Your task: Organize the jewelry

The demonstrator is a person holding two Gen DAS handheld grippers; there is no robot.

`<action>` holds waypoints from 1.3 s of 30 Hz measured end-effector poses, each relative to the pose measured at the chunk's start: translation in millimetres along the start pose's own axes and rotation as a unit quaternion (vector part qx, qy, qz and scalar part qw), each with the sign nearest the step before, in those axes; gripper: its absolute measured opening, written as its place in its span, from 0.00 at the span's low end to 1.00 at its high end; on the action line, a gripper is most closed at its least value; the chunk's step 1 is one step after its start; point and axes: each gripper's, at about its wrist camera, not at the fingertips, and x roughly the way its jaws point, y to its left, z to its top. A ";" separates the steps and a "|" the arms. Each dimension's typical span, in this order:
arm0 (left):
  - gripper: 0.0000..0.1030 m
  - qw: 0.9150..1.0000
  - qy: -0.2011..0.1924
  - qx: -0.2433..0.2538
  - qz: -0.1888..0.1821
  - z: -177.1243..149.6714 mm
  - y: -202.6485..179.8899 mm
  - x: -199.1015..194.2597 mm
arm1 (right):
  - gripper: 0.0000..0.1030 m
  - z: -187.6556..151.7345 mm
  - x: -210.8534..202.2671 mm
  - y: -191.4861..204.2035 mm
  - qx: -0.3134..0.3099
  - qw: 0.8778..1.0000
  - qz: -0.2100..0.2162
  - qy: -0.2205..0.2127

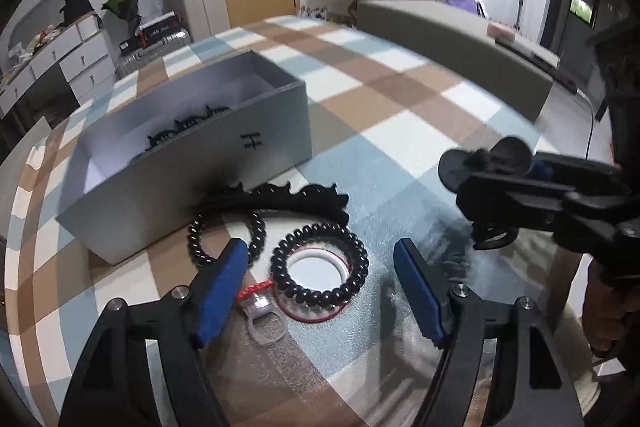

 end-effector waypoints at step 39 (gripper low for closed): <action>0.16 0.998 0.057 0.017 -0.013 3.7 -2.0 6.1 | 0.45 -0.7 -0.1 -6.8 0.008 1.000 0.004 -0.003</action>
